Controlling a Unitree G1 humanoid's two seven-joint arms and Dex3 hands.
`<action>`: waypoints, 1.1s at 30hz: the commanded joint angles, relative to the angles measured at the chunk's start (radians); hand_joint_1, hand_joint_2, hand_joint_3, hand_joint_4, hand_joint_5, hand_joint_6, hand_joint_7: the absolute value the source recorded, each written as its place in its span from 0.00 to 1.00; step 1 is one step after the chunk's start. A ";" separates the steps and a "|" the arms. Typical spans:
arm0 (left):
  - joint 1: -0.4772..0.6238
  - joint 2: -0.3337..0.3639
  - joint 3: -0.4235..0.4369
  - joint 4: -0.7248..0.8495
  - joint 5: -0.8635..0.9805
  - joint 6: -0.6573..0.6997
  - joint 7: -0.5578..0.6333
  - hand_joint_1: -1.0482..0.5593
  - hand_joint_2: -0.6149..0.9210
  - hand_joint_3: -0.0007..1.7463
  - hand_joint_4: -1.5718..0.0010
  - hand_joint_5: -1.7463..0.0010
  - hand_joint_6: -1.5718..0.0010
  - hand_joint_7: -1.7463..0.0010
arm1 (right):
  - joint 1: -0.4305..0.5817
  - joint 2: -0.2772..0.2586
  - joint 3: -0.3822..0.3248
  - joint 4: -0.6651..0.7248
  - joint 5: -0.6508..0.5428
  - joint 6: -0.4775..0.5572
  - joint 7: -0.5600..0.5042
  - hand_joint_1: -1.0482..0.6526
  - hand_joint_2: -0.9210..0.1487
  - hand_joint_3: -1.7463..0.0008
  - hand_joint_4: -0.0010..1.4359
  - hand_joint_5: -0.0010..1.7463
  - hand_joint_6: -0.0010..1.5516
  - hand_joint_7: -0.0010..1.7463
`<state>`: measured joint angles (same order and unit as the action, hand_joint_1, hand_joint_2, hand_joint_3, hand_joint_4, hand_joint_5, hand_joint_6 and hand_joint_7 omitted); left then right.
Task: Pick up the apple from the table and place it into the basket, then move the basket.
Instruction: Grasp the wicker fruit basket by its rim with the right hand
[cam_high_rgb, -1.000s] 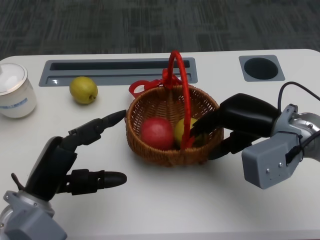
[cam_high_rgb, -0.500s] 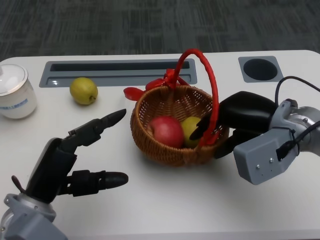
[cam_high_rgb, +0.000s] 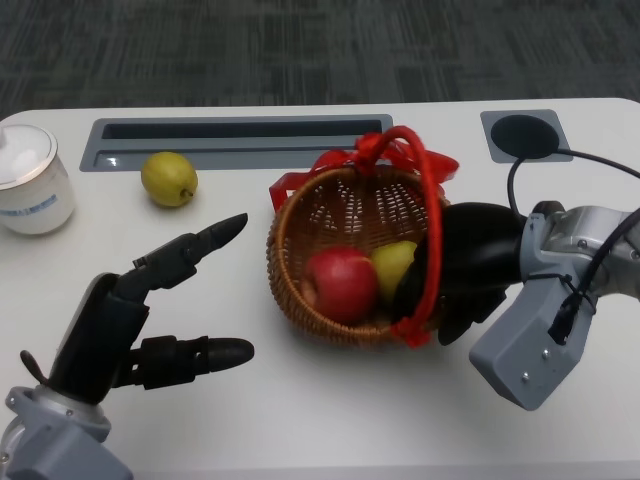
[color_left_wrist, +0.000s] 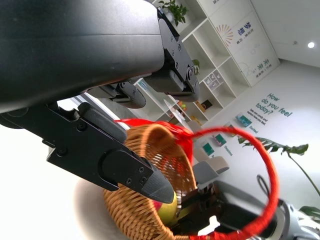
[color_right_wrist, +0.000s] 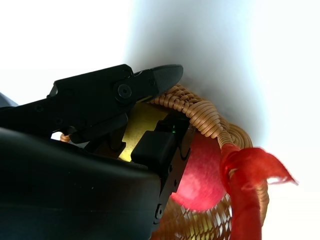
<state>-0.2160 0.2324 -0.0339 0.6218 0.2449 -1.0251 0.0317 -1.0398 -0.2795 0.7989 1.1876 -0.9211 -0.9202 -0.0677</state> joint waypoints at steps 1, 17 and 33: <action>-0.008 0.015 0.018 -0.004 -0.003 -0.004 0.016 0.28 0.91 0.00 0.63 1.00 0.65 1.00 | -0.026 -0.024 0.003 -0.050 -0.005 0.004 0.052 0.50 0.14 1.00 0.63 0.34 0.68 0.01; 0.012 -0.001 0.059 -0.033 0.054 0.000 0.105 0.26 0.92 0.00 0.60 0.99 0.64 1.00 | -0.032 -0.007 -0.057 -0.003 0.018 0.038 -0.074 0.49 0.07 1.00 0.59 0.62 0.71 0.11; 0.022 0.007 0.078 -0.018 0.088 -0.050 0.174 0.29 0.91 0.00 0.58 0.99 0.61 0.99 | 0.011 -0.015 -0.099 0.059 0.056 0.006 -0.124 0.42 0.00 0.95 0.78 0.22 0.64 0.01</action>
<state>-0.2050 0.2262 0.0367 0.6013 0.3306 -1.0626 0.1892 -1.0417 -0.2806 0.7103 1.2331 -0.8784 -0.9177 -0.1914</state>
